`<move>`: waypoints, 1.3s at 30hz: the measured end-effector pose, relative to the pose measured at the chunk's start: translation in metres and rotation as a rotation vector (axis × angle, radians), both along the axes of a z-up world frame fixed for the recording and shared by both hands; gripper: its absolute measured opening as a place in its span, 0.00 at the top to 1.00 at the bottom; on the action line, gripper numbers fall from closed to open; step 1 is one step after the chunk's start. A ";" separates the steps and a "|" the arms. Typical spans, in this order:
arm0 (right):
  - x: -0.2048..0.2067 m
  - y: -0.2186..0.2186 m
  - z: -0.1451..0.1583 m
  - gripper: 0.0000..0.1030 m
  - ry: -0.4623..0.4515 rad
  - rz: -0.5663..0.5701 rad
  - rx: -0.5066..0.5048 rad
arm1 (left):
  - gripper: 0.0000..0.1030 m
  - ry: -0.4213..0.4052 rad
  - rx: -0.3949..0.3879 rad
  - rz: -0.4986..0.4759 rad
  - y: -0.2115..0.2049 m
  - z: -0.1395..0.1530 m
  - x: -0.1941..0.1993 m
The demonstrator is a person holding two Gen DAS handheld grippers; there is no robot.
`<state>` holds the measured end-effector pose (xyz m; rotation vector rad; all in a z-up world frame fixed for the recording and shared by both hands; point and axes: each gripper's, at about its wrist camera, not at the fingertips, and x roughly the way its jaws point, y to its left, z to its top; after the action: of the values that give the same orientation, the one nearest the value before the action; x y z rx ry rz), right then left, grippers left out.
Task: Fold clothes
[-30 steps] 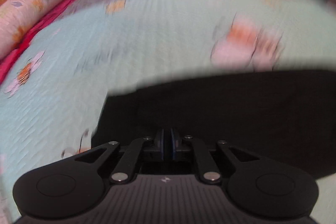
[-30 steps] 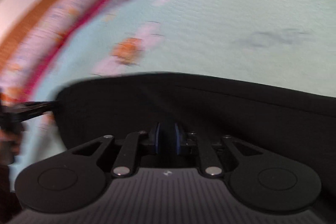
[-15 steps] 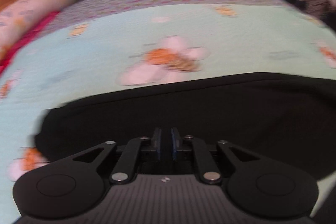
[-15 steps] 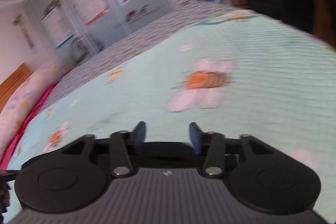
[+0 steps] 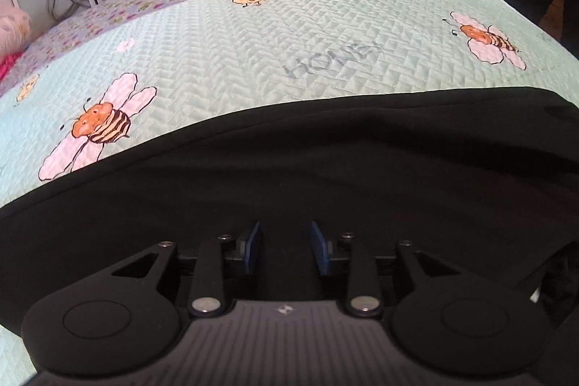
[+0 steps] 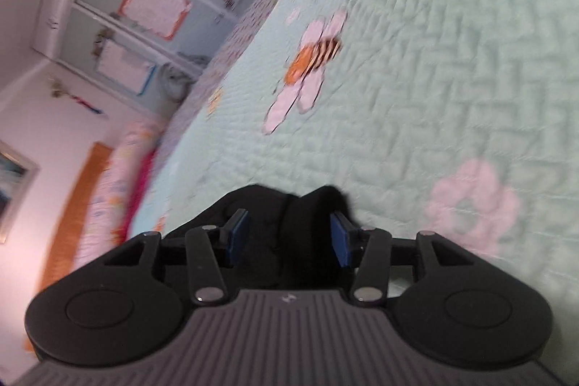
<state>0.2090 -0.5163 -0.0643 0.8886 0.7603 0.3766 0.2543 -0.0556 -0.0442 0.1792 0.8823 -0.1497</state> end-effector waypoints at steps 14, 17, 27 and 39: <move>0.009 -0.038 -0.020 0.49 -0.070 -0.240 0.302 | 0.59 0.001 -0.022 0.066 0.007 -0.003 0.000; -0.001 -0.056 -0.029 0.59 -0.064 -0.349 0.285 | 0.58 -0.001 -0.018 0.066 0.006 -0.003 -0.001; 0.002 -0.022 -0.004 0.46 0.000 -0.084 0.181 | 0.54 -0.014 0.001 0.065 0.005 -0.005 0.000; 0.046 0.000 -0.003 0.44 0.042 0.061 0.191 | 0.51 -0.029 -0.002 0.060 0.006 -0.006 -0.002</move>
<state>0.2546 -0.5163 -0.0669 1.0563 0.8005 0.4922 0.2525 -0.0496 -0.0505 0.1528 0.8577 -0.0914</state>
